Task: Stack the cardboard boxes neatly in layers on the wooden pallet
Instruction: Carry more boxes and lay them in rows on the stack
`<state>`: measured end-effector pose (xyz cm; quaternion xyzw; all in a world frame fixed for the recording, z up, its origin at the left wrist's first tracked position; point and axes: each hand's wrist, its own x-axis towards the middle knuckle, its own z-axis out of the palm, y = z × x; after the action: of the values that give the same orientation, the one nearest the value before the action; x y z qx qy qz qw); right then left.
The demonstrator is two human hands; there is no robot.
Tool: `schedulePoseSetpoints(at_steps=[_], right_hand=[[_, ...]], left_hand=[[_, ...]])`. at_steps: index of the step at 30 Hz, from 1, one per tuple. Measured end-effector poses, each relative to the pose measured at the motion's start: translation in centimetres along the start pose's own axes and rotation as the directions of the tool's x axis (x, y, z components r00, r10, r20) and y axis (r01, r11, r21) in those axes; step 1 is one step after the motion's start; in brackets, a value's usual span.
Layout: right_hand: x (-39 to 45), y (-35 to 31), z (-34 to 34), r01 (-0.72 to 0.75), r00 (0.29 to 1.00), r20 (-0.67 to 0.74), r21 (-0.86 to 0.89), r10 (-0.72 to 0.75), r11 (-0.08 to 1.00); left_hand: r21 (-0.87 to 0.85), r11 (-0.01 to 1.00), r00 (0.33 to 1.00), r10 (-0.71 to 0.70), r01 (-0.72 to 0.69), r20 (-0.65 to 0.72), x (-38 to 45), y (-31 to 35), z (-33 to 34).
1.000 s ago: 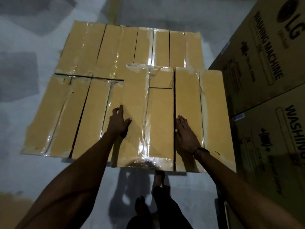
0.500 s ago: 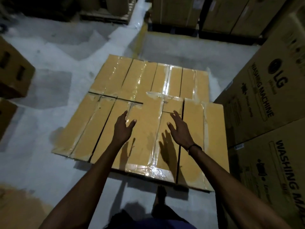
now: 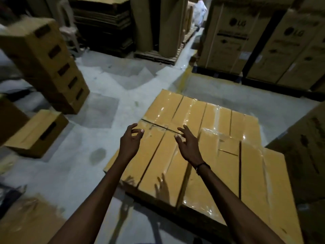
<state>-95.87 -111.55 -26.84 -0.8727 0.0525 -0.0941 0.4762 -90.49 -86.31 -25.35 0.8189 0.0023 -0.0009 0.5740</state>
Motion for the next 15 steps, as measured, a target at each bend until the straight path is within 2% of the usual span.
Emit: schedulePoseSetpoints(at_steps=[8, 15], right_hand=[[3.8, -11.0, 13.8, 0.14, 0.979, 0.14, 0.081, -0.151, 0.987], [10.3, -18.5, 25.7, 0.191, 0.939, 0.251, 0.187, -0.234, 0.964]], left_hand=[[-0.038, 0.999, 0.976, -0.001, -0.007, -0.218, 2.3, -2.2, -15.5], [-0.107, 0.992, 0.914, -0.104, 0.067, -0.392, 5.0, -6.4, -27.2]])
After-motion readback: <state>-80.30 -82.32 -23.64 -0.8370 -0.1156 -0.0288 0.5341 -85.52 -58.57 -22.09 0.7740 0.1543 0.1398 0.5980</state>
